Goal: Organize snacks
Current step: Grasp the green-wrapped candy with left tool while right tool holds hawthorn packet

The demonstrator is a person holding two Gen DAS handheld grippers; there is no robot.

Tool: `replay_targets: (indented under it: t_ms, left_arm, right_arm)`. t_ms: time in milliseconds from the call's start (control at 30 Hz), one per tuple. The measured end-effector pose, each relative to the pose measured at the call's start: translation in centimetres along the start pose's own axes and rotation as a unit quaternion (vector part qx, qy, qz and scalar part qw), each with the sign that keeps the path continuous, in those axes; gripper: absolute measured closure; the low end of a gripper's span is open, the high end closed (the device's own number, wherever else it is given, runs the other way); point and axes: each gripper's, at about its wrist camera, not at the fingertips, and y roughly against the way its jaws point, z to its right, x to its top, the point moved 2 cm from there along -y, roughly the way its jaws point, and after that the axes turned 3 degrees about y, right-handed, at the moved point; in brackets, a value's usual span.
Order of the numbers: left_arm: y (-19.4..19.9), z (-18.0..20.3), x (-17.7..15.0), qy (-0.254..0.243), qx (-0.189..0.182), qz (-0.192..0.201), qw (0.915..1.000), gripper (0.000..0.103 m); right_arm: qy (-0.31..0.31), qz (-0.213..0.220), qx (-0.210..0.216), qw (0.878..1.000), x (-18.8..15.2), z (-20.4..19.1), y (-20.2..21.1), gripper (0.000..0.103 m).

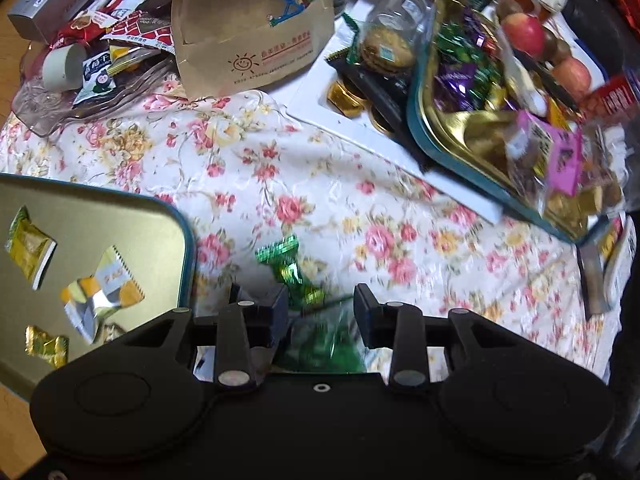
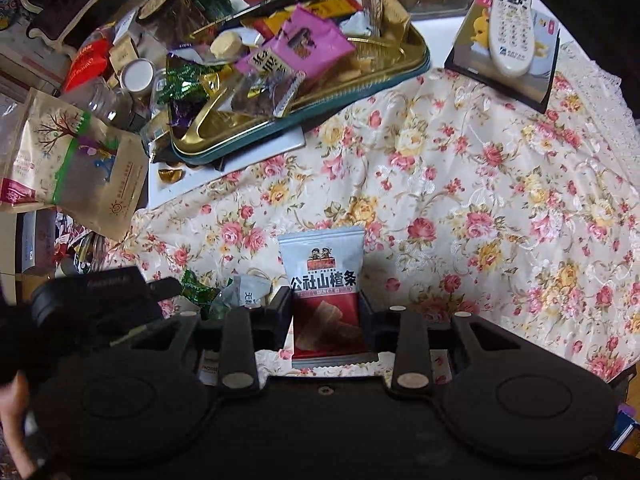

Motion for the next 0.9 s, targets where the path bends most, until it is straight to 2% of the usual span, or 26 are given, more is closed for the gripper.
replay_targets:
  t_ms: [367, 533, 633, 900]
  left_arm:
    - [-1.9, -1.3, 1.0, 0.014, 0.037, -0.015, 0.9991, 0.058]
    - [-3.0, -0.5, 0.6, 0.006, 0.025, -0.032, 0.9992, 0.058]
    - [-3.7, -0.2, 0.5, 0.003, 0.041, -0.037, 0.9985, 0.058]
    - [-4.8, 0.0, 0.5, 0.021, 0.044, -0.04, 0.998, 0.058]
  right_arm:
    - [0.026, 0.013, -0.036, 0.999, -0.6, 0.0, -0.2, 0.066]
    - [0.04, 0.003, -0.029, 0.999, -1.0, -0.7, -0.7, 0.066]
    - [0.044, 0.003, -0.032, 0.999, -1.2, -0.9, -0.8, 0.066]
    - [0.041, 0.001, -0.032, 0.999, -1.2, 0.0, -0.6, 0.066]
